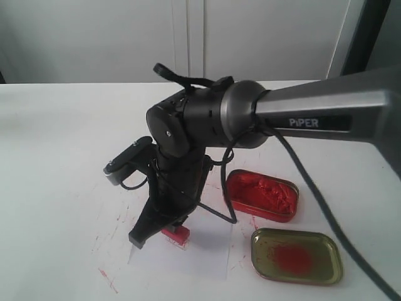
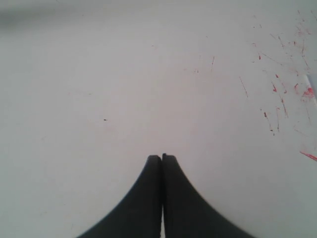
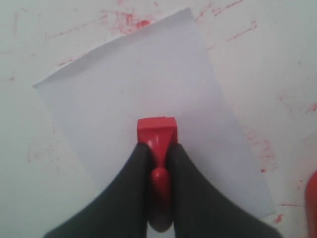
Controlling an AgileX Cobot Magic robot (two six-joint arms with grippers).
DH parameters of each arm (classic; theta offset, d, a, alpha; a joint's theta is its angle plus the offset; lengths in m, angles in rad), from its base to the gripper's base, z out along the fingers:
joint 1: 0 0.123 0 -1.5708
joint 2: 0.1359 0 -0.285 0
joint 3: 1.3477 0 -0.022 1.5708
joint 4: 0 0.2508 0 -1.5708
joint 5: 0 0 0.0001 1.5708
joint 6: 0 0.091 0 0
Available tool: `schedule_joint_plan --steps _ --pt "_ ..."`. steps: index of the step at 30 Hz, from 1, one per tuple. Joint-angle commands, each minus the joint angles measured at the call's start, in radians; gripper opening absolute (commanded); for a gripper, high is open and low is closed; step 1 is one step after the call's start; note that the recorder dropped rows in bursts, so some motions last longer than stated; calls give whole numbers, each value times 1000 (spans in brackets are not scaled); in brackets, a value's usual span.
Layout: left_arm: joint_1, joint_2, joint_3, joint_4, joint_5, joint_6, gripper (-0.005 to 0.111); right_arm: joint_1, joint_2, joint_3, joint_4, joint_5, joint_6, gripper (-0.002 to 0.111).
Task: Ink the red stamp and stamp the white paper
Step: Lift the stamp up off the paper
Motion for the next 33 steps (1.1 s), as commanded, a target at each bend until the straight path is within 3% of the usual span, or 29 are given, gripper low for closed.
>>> schedule_joint_plan --steps 1,18,33 --pt "3 -4 4 -8 -1 0 0 -5 -65 5 0 1 4 0" --pt "3 -4 4 -8 -1 0 0 -55 -86 5 51 -2 4 0" --pt "3 -4 4 -8 -1 0 0 -116 -94 5 218 -21 -50 0"
